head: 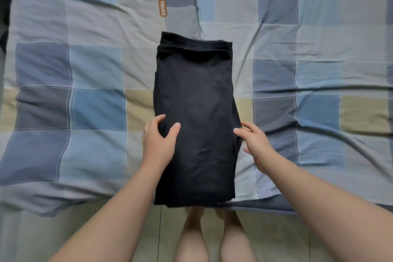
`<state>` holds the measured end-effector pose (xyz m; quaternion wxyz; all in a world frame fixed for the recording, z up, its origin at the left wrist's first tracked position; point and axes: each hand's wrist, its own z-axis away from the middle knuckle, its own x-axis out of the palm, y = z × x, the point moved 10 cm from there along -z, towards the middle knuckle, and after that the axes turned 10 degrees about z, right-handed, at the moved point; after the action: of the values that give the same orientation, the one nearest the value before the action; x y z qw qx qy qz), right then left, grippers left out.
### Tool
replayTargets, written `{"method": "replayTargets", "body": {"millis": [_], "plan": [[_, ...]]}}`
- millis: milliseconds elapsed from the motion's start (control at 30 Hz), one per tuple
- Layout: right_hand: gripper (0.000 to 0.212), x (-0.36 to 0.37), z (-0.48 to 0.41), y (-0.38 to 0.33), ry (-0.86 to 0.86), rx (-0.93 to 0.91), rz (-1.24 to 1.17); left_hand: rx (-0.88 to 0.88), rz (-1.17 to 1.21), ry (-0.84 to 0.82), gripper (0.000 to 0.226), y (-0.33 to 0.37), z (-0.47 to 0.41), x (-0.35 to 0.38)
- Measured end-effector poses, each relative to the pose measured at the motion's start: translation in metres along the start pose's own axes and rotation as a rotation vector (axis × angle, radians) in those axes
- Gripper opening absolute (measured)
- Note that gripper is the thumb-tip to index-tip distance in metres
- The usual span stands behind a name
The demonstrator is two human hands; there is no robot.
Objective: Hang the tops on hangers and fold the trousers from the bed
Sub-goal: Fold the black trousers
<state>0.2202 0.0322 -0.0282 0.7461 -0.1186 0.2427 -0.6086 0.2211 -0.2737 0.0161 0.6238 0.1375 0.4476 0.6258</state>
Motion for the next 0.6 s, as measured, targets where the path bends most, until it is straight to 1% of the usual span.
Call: {"method": "replayTargets", "body": {"millis": [67, 167, 267, 333, 400, 467, 533, 600], "plan": [[0.072, 0.003, 0.014, 0.043, 0.016, 0.065, 0.029, -0.079, -0.004, 0.003, 0.069, -0.036, 0.028, -0.008], [0.095, 0.019, 0.026, 0.098, -0.013, 0.155, 0.089, -0.139, 0.005, 0.002, 0.081, -0.079, 0.067, -0.012], [0.11, 0.043, 0.029, 0.133, -0.079, 0.209, 0.049, -0.157, -0.049, 0.044, 0.08, -0.101, 0.089, -0.015], [0.114, 0.058, 0.031, 0.148, -0.124, 0.234, 0.006, -0.189, -0.083, 0.046, 0.072, -0.11, 0.095, -0.015], [0.111, 0.071, 0.034, 0.16, -0.163, 0.252, -0.015, -0.209, -0.136, 0.015, 0.059, -0.117, 0.094, -0.013], [0.101, 0.072, 0.036, 0.164, -0.162, 0.232, -0.006, -0.22, -0.188, -0.032, 0.057, -0.12, 0.09, -0.014], [0.082, 0.065, 0.04, 0.166, -0.147, 0.217, 0.013, -0.236, -0.175, -0.086, 0.059, -0.121, 0.086, -0.015], [0.061, 0.056, 0.047, 0.173, -0.154, 0.236, 0.023, -0.268, -0.123, -0.145, 0.056, -0.125, 0.087, -0.014]]}}
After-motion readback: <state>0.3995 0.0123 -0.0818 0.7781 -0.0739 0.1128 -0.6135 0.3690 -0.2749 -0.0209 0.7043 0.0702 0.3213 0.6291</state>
